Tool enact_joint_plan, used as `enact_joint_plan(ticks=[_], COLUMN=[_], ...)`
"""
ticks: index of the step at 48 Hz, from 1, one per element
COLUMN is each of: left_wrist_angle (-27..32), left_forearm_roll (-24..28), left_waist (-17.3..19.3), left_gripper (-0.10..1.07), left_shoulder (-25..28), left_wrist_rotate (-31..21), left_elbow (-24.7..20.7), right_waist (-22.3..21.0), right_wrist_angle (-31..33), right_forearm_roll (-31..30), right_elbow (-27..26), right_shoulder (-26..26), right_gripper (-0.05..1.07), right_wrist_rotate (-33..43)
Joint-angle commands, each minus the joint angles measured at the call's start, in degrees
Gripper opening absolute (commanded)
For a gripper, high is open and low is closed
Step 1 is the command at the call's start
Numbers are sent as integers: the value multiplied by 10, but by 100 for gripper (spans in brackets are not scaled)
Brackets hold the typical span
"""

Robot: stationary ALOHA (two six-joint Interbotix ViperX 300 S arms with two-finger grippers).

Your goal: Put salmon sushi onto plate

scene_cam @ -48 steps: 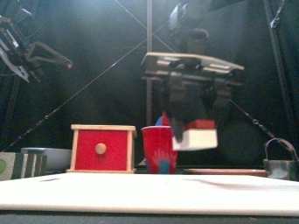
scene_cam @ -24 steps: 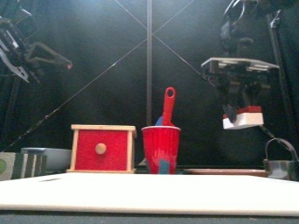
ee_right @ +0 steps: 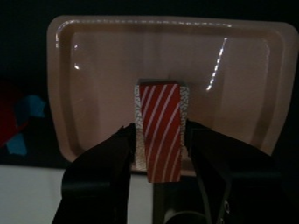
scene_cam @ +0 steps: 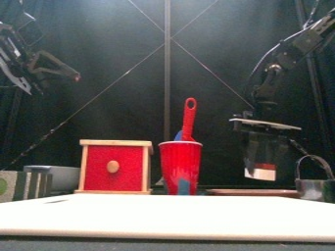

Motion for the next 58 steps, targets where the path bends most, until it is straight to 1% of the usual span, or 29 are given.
enact_joint_plan(ticks=[1,8,12,16,20,23,28,33,38,40,49,55,58], left_wrist_angle=[-2,-2,-2,-2,-2,-1,-2,-2,-2,-2,-2,-1,-2], left_forearm_roll=[2,2,2,3,4,4,4,4,4,4,3,3,3], left_waist=[2,2,2,2,2,2,2,2,2,2,4,4,4], left_gripper=[15,15,15,15,15,15,15,15,15,15,15,15,15], left_shoulder=[3,2,2,2,2,2,2,3,2,3,2,2,2], left_wrist_rotate=[1,2,2,2,2,2,2,2,1,1,2,0,-2], left_elbow=[-5,-5,-5,-4,-5,-5,-4,-5,-6,-6,-6,-8,-7], right_waist=[-11,-11,-9,-8,-8,0,15,39,76,100,184,224,236], right_wrist_angle=[-20,-30,-40,-41,-40,-39,-26,1,19,22,13,-11,-29], right_forearm_roll=[-4,-28,-33,-36,-40,-44,-50,-52,-59,-67,-108,-134,-141], right_elbow=[-2,-2,-7,-11,-17,-22,-32,-38,-34,-29,-8,12,20], right_shoulder=[3,22,31,37,37,30,9,-23,-64,-83,-143,-168,-172], right_gripper=[65,68,76,87,98,105,105,104,104,104,104,104,104], right_wrist_rotate=[-2,-2,-2,-2,-2,-2,-1,-2,-1,4,7,7,10])
